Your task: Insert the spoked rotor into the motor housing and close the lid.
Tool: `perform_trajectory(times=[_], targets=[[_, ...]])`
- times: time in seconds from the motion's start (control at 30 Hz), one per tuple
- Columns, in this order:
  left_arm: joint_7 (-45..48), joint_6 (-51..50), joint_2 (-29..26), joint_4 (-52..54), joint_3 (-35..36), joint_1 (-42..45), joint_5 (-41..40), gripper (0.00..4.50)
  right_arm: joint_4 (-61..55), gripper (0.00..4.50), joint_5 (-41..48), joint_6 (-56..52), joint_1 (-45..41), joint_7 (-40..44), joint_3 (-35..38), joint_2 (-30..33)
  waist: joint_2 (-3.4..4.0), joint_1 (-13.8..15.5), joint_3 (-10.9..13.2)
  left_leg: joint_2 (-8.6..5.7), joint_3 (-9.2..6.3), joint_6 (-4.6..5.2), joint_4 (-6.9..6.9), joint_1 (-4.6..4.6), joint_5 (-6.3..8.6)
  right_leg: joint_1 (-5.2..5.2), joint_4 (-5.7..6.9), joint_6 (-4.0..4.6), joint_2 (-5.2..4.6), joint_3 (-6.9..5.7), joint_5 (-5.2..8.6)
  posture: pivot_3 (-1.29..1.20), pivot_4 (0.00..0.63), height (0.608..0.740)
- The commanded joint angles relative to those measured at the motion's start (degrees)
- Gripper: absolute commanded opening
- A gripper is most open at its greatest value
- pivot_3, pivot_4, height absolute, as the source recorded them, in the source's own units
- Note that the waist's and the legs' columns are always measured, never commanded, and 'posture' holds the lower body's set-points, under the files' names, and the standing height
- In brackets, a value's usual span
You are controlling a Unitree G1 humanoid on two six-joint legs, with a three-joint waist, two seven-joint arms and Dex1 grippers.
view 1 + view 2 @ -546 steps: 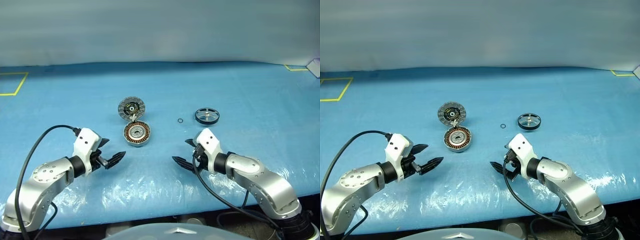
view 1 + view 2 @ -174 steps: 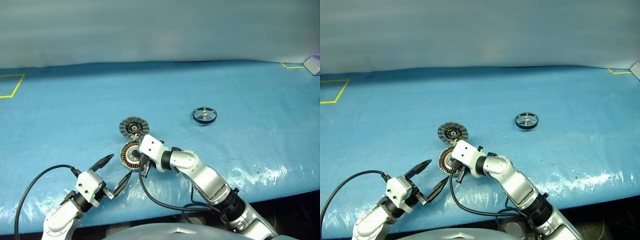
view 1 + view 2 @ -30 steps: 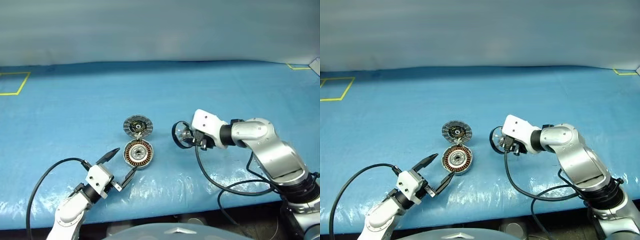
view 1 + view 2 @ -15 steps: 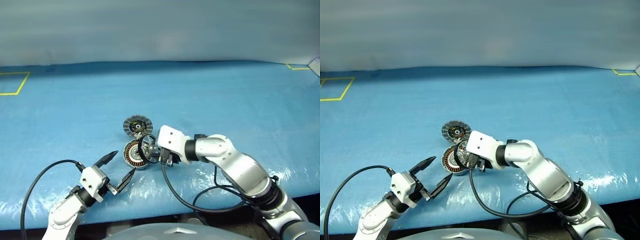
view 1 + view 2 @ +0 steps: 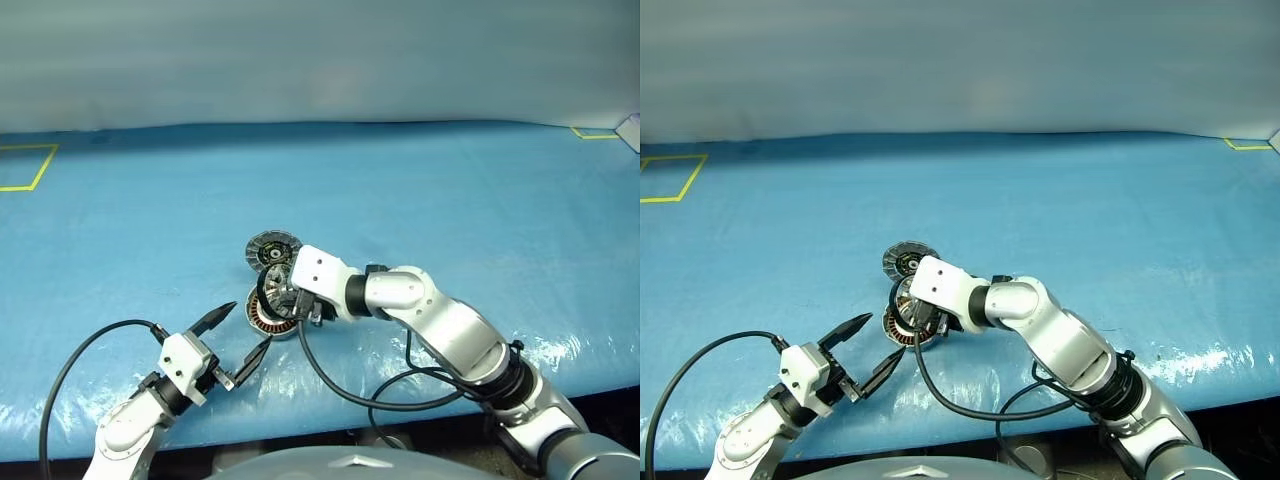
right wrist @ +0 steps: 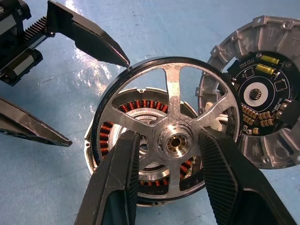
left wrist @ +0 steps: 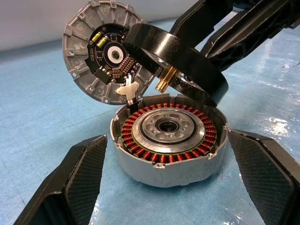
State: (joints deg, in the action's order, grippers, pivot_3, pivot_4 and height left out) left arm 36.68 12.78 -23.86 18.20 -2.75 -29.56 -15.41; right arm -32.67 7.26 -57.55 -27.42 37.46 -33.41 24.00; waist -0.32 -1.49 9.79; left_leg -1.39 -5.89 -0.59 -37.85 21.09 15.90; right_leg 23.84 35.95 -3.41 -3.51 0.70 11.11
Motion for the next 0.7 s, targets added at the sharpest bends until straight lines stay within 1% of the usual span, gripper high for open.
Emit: perform_trajectory(times=[0.03, 0.27, 0.47, 0.7], targets=[[0.3, 0.2, -0.1, 2.4, 0.3, 0.0, -0.6, 4.5, -0.5, 1.57, 0.9, 1.3, 0.3, -0.3, 0.5, -0.6, 0.0, 0.0, 0.0, 0.0, 0.0, 0.0, 0.0, 0.0, 0.0, 0.0, 0.0, 0.0, 0.0, 0.0, 0.0, 0.0, 0.15, 0.74], [0.1, 0.2, 0.1, 2.4, 0.2, 0.1, -0.5, 4.5, 0.0, 1.57, 0.6, 1.6, -0.3, 0.7, -0.8, 0.8, 0.0, 0.0, 0.0, 0.0, 0.0, 0.0, 0.0, 0.0, 0.0, 0.0, 0.0, 0.0, 0.0, 0.0, 0.0, 0.0, 0.15, 0.74], [-0.2, 0.3, 0.5, 2.2, -0.2, -0.1, -0.3, 4.5, -0.1, 1.57, -0.4, 2.3, -2.8, 3.1, -3.8, 3.8, 0.0, 0.0, 0.0, 0.0, -0.01, 0.0, 0.0, 0.0, 0.0, -0.01, -0.01, 0.0, 0.0, -0.01, 0.01, 0.0, 0.15, 0.74], [-0.3, 0.2, 0.9, 2.0, -0.5, -0.1, 0.1, 4.5, 1.4, 1.57, -0.4, 3.0, -4.3, 2.9, -4.8, 2.5, 0.0, 0.0, 0.0, 0.0, -0.01, 0.0, 0.02, 0.0, 0.0, 0.0, -0.01, 0.01, -0.01, -0.01, 0.01, 0.0, 0.15, 0.74]])
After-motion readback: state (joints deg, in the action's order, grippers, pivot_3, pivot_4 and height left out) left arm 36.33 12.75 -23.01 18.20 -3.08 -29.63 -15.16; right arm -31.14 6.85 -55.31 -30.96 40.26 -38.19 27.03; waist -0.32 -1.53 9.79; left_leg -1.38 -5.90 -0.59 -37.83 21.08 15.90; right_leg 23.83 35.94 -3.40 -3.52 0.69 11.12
